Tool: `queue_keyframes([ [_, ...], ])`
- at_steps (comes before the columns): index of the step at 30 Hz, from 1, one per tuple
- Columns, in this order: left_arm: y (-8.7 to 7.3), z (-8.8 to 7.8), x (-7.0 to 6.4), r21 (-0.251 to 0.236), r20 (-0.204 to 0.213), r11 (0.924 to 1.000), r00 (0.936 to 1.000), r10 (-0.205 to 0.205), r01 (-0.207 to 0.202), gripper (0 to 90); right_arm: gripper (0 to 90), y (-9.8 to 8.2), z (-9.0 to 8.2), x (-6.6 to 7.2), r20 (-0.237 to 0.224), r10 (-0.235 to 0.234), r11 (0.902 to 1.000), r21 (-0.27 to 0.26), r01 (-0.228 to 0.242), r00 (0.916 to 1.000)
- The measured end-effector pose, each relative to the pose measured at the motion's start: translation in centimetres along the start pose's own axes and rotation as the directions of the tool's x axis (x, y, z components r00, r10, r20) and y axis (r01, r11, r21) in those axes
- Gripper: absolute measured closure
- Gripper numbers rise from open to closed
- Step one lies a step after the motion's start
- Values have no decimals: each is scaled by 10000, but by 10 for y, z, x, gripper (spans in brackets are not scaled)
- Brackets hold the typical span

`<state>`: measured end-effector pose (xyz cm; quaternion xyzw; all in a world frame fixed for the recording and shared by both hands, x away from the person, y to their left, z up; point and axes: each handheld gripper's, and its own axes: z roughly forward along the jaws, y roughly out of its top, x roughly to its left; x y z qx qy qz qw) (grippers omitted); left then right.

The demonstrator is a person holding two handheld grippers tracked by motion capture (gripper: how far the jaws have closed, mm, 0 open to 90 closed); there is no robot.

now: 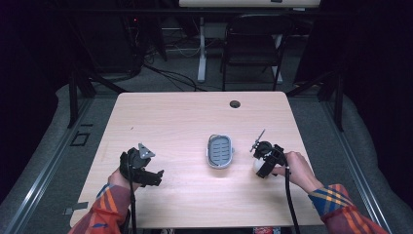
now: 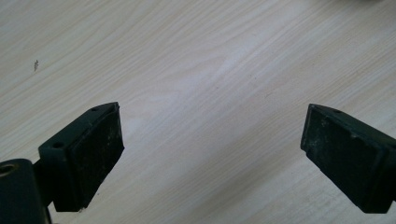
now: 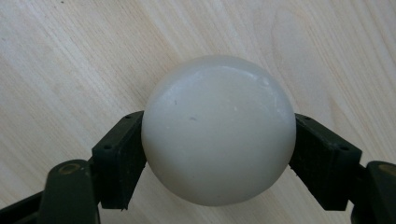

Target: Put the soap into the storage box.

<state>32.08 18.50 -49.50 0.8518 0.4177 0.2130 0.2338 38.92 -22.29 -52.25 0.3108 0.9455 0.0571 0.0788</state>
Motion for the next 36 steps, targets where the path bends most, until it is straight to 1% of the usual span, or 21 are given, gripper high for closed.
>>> queue_keyframes([
  [2, 0, 0, 0, 3, 1, 10000, 10000, 0, 0, 57, 240, 1, 0, 0, -13, -45, 10000, 22, 45, 10000],
  [3, 0, 0, 0, -3, -7, 10000, 10000, -3, 3, 57, 239, 2, 0, 1, -45, -16, 10000, -71, 16, 10000],
  [4, 0, 0, 0, -2, -1, 10000, 10000, -3, 3, 58, 240, 4, -1, 1, 2, -110, 9999, 19, 110, 9999],
  [5, 0, 0, 0, 2, 1, 10000, 10000, -1, 1, 58, 240, 4, -1, 1, 2, -110, 9999, 19, 110, 9999],
  [7, 0, 0, 0, -2, -6, 10000, 10000, 0, 0, 58, 240, 7, 0, 2, 6, -55, 9998, -169, 55, 10000],
  [8, 0, 0, 0, -2, -8, 10000, 10000, -2, 2, 58, 240, 9, -2, 1, 18, -185, 9998, 3, 185, 9998],
  [9, 0, 0, 0, 0, -2, 10000, 10000, -5, 5, 58, 240, 9, -1, 2, -48, -87, 9999, -130, 86, 10000],
  [10, 0, 0, 0, 0, -2, 10000, 10000, -5, 5, 58, 240, 9, -1, 2, -48, -87, 9999, -130, 86, 10000],
  [11, 0, 0, 0, 6, -3, 10000, 10000, 0, 0, 58, 240, 12, -1, 2, 6, -240, 9997, -13, 240, 9997],
  [13, 0, 0, 0, -2, -7, 10000, 10000, 4, -4, 57, 240, 13, -2, 2, 22, -271, 9996, -13, 271, 9996],
  [14, 0, 0, 0, 3, -4, 10000, 10000, -1, 1, 58, 240, 14, -1, 3, -99, -186, 9998, -119, 185, 9998],
  [15, 0, 0, 0, 3, -4, 10000, 10000, -1, 1, 58, 240, 14, -1, 3, -99, -186, 9998, -119, 185, 9998],
  [16, 0, 0, 0, 1, -2, 10000, 10000, -8, 8, 58, 240, 17, -2, 2, -35, -310, 9995, -26, 310, 9995],
  [17, 0, 0, 0, 2, -3, 10000, 10000, -2, 2, 58, 241, 17, -1, 2, -29, -250, 9996, -142, 249, 9997],
  [21, 0, 0, 0, 1, -2, 10000, 10000, 3, -3, 58, 240, 21, -4, 1, -44, -329, 9994, -142, 329, 9994],
  [23, 0, 0, 0, 1, 0, 10000, 10000, 4, -4, 58, 241, 22, -3, 2, -40, -271, 9994, -208, 270, 9996],
  [26, 0, 0, 0, 4, 5, 10000, 10000, 2, -2, 58, 241, 27, -4, 2, -27, -335, 9992, -233, 334, 9994],
  [28, 0, 0, 0, -1, 5, 10000, 10000, 8, -8, 58, 241, 28, -5, 1, 11, -428, 9990, -156, 428, 9991],
  [32, 0, 0, 0, 6, 9, 10000, 10000, 1, -1, 58, 241, 34, -7, 1, 7, -457, 9986, -281, 457, 9990],
  [36, 0, 0, 0, -7, 12, 10000, 10000, -2, 2, 58, 241, 39, -8, 1, 25, -541, 9981, -300, 542, 9985],
])
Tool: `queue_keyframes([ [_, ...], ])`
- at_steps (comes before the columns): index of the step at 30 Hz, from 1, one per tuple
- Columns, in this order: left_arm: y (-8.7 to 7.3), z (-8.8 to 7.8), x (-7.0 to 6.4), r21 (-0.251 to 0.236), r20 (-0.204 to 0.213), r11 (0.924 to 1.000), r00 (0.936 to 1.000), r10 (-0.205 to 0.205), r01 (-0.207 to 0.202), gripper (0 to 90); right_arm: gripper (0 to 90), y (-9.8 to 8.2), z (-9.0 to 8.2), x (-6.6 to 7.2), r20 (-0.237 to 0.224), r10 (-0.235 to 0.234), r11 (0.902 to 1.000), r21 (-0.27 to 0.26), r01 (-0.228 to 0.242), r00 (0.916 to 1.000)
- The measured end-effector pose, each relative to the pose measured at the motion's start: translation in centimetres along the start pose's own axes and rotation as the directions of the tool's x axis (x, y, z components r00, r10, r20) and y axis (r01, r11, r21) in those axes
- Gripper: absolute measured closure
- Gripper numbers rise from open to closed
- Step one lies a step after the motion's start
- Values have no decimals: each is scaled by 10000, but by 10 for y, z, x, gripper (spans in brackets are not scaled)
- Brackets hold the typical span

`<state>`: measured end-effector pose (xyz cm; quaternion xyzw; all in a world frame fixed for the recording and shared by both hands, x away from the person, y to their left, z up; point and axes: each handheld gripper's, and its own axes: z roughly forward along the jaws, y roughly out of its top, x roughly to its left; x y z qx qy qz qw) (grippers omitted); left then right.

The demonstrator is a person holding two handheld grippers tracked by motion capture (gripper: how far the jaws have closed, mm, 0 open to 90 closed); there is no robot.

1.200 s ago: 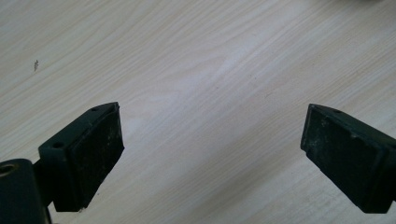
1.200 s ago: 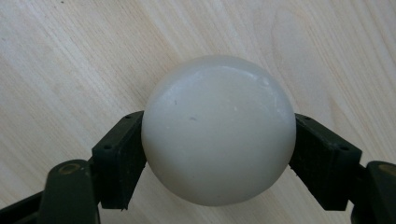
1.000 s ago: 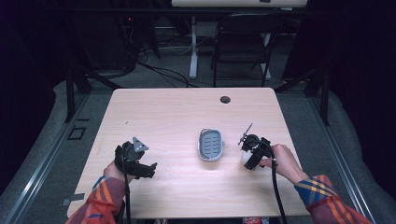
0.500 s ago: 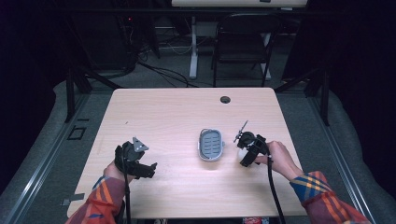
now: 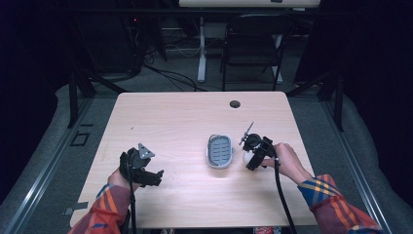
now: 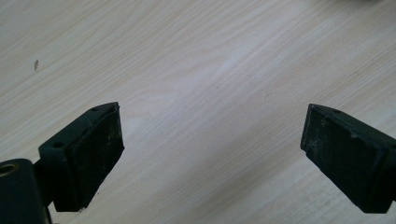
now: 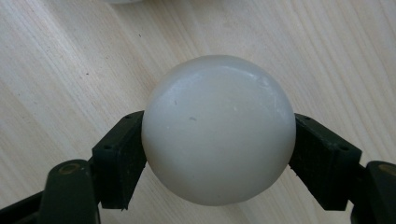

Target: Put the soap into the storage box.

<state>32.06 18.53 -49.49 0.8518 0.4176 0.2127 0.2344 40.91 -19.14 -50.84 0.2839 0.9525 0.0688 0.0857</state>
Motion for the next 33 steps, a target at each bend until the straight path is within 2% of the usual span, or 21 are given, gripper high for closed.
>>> queue_keyframes([
  [6, 0, 1, 0, 12, -39, 10000, 10000, 11, -11, 58, 241, 6, -2, 0, 9, -75, 10000, 6, 75, 10000],
  [7, 0, 1, 0, 14, -9, 10000, 10000, 5, -5, 58, 241, 8, -2, 0, -56, -3, 9999, -151, 2, 10000],
  [11, 0, 0, -1, -21, 2, 10000, 10000, 44, -44, 58, 241, 14, -7, -1, 62, -168, 9999, -14, 169, 9998],
  [16, 0, 0, -1, -16, 5, 10000, 10000, 60, -60, 58, 241, 20, -13, -2, 41, -183, 9995, -253, 184, 9998],
  [21, 0, 0, -1, -48, 12, 9999, 9999, 101, -101, 58, 241, 31, -21, -3, 20, -207, 9987, -471, 208, 9998],
  [33, 0, -1, -1, -71, 48, 9999, 9999, 130, -130, 58, 241, 56, -33, -1, 80, -488, 9975, -506, 491, 9988],
])
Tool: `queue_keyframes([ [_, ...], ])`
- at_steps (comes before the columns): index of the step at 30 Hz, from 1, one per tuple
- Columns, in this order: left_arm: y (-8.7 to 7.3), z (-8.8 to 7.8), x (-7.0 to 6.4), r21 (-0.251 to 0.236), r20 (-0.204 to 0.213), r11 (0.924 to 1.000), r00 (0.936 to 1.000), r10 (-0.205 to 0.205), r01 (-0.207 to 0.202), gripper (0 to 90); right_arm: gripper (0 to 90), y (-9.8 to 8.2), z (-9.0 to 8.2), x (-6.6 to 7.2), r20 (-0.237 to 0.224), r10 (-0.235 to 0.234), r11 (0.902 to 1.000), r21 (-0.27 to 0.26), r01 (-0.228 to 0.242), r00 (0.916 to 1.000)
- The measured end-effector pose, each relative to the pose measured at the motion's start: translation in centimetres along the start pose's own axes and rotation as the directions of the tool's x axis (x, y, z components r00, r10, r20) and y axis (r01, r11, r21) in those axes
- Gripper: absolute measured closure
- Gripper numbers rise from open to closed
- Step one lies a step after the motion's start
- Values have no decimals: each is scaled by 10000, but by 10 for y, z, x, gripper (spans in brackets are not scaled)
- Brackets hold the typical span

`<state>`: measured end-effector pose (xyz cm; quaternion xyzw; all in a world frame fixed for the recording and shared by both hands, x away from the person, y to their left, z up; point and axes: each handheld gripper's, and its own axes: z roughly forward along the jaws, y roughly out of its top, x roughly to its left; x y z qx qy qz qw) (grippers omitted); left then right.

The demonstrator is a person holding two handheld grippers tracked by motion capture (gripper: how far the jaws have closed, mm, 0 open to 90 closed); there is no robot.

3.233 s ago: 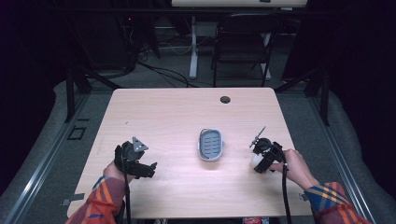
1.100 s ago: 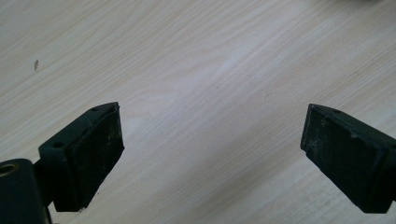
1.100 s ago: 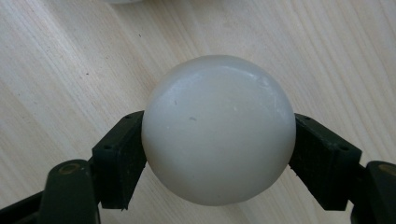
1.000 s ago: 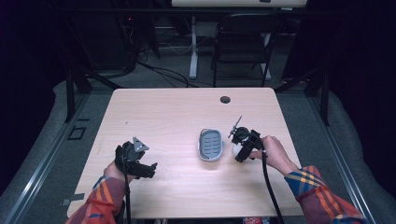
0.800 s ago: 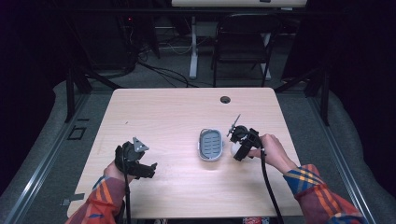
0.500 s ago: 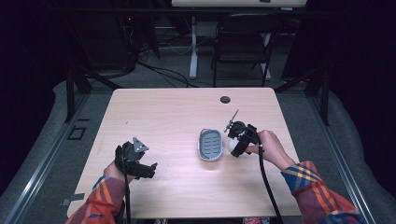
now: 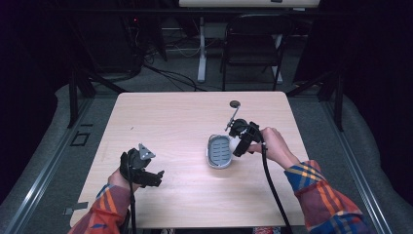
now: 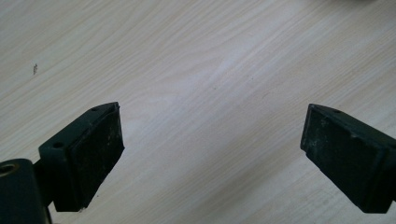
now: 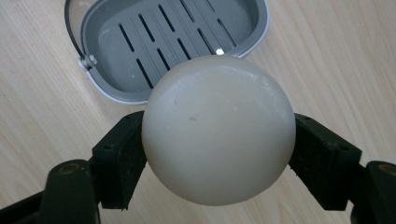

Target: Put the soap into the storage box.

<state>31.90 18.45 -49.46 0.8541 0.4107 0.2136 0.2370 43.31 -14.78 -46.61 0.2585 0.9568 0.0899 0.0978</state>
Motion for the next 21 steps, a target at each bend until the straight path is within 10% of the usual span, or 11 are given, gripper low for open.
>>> queue_keyframes([
  [21, 0, 1, 0, 33, -17, 10000, 10000, 49, -49, 62, 241, 47, 2, 9, -115, -659, 9978, 109, 660, 9978],
])
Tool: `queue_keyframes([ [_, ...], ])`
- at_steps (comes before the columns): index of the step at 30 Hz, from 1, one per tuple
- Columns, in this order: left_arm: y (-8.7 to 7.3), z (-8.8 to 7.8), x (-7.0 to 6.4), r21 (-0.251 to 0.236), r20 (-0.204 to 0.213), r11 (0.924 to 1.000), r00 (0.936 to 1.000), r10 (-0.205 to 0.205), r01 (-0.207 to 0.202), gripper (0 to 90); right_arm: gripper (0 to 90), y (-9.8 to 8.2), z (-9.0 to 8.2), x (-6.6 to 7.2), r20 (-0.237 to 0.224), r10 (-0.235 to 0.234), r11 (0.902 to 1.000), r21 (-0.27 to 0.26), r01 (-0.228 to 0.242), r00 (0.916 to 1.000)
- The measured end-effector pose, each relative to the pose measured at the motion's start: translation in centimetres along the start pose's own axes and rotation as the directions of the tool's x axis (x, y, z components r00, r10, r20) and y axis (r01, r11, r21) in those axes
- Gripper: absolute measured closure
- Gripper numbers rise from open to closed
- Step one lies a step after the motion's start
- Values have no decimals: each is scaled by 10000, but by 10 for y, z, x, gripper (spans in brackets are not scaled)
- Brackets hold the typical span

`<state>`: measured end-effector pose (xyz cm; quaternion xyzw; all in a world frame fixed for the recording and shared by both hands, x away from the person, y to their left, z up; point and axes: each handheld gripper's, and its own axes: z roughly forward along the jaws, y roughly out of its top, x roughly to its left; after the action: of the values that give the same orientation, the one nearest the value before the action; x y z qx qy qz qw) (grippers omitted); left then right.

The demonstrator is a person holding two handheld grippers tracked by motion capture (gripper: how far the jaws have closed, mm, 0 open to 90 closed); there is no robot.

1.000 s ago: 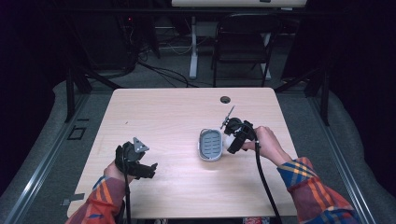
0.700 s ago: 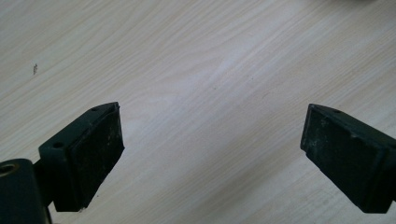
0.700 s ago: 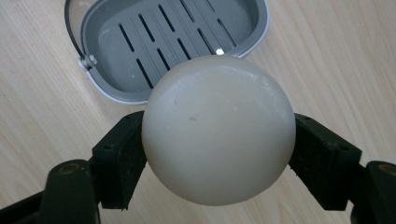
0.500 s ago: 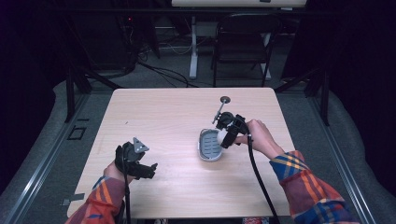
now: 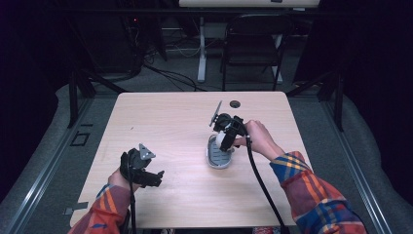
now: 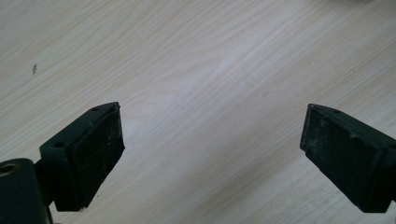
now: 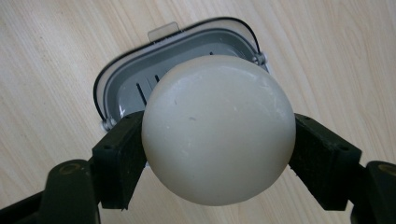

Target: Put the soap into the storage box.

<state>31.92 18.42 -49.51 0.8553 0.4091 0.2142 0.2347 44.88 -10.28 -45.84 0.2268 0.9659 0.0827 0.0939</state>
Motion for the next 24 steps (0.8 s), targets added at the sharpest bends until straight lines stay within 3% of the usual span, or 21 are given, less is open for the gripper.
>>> queue_keyframes([
  [6, 0, 0, 0, -45, -36, 10000, 10000, 0, 0, 62, 241, 11, 12, 4, -140, -111, 9998, 148, 113, 9998],
  [24, 0, 0, -1, -2, -10, 10000, 10000, 25, -25, 66, 241, 16, 29, 9, -370, -243, 9992, 314, 255, 9990],
])
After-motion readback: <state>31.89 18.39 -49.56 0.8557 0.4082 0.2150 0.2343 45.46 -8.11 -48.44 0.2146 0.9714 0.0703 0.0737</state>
